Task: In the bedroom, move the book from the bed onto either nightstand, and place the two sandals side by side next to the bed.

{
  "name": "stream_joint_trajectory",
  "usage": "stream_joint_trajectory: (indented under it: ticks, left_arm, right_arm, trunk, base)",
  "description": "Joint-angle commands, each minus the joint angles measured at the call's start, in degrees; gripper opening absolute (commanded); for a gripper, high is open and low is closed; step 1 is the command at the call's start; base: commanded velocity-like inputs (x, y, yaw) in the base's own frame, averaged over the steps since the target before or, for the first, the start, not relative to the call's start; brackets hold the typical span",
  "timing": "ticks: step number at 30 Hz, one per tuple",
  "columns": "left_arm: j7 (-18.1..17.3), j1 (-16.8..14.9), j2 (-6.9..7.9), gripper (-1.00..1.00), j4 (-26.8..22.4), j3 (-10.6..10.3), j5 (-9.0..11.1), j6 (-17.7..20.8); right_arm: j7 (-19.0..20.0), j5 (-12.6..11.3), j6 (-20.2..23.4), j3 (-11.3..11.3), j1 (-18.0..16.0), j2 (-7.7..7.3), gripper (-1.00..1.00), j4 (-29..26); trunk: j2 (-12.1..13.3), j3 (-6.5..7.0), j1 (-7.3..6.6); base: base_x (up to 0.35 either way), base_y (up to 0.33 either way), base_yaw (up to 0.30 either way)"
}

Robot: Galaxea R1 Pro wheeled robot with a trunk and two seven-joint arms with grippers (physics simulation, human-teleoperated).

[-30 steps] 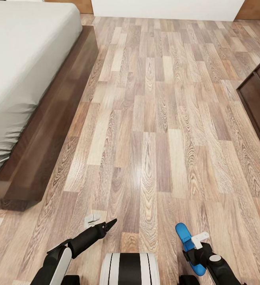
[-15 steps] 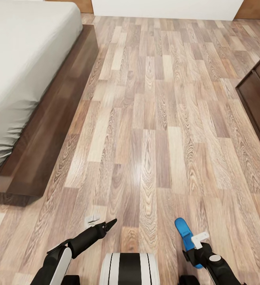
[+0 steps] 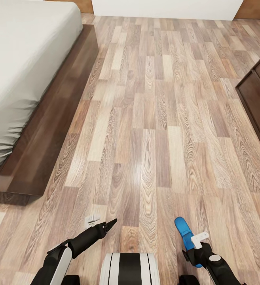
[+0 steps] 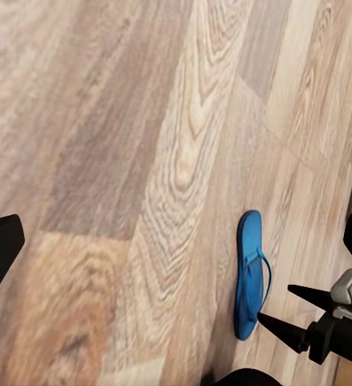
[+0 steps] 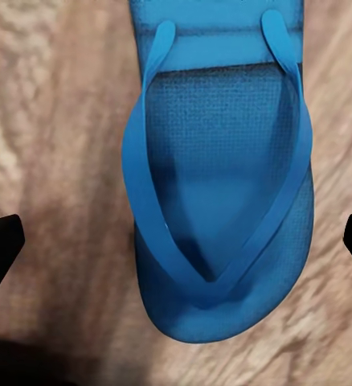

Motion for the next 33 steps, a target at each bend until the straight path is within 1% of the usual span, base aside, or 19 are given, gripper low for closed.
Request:
stream_joint_trajectory:
  ticks: [1, 6, 12, 23, 25, 29, 33]
  left_arm:
    - [-0.2, 0.0, -0.06, 1.0, 0.0, 0.1, 0.3, 0.4]
    - [-0.2, 0.0, -0.08, 1.0, 0.0, 0.0, 0.3, 0.4]
    - [-0.2, 0.0, -0.08, 1.0, 0.0, -0.1, 0.3, 0.4]
    - [-0.1, 0.0, -0.08, 1.0, 0.0, -0.1, 0.3, 0.3]
    - [-0.1, 0.0, -0.08, 1.0, 0.0, -0.1, 0.3, 0.3]
    - [-0.2, 0.0, -0.08, 1.0, 0.0, -0.1, 0.2, 0.4]
    - [-0.2, 0.0, -0.08, 1.0, 0.0, -0.1, 0.2, 0.4]
  right_arm:
    - [0.5, 0.6, 0.2, -0.1, 0.0, 0.06, 1.0, -0.1]
    - [0.5, 0.6, 0.2, -0.3, 0.0, 0.07, 1.0, -0.2]
    - [0.5, 0.7, 0.2, -0.4, 0.0, 0.1, 1.0, -2.3]
    - [0.5, 0.6, -0.2, -0.4, 0.0, 0.14, 1.0, -3.3]
    - [0.5, 0.5, -0.9, -0.4, 0.0, 0.15, 1.0, -3.3]
    - [0.5, 0.3, -6.3, -0.4, 0.0, 0.15, 1.0, -3.3]
    - [0.5, 0.2, -7.9, -0.4, 0.0, 0.16, 1.0, -3.3]
  trunk:
    - [0.0, -0.03, -0.01]
    - [0.0, -0.03, -0.01]
    - [0.0, -0.03, -0.01]
    - [0.0, -0.03, -0.01]
    - [0.0, -0.03, -0.01]
    - [0.0, -0.03, -0.01]
    - [0.0, -0.03, -0.01]
  base:
    - [0.0, 0.0, 0.0]
    - [0.0, 0.0, 0.0]
    - [0.0, 0.0, 0.0]
    - [0.0, 0.0, 0.0]
    - [0.0, 0.0, 0.0]
    - [0.0, 0.0, 0.0]
    - [0.0, 0.0, 0.0]
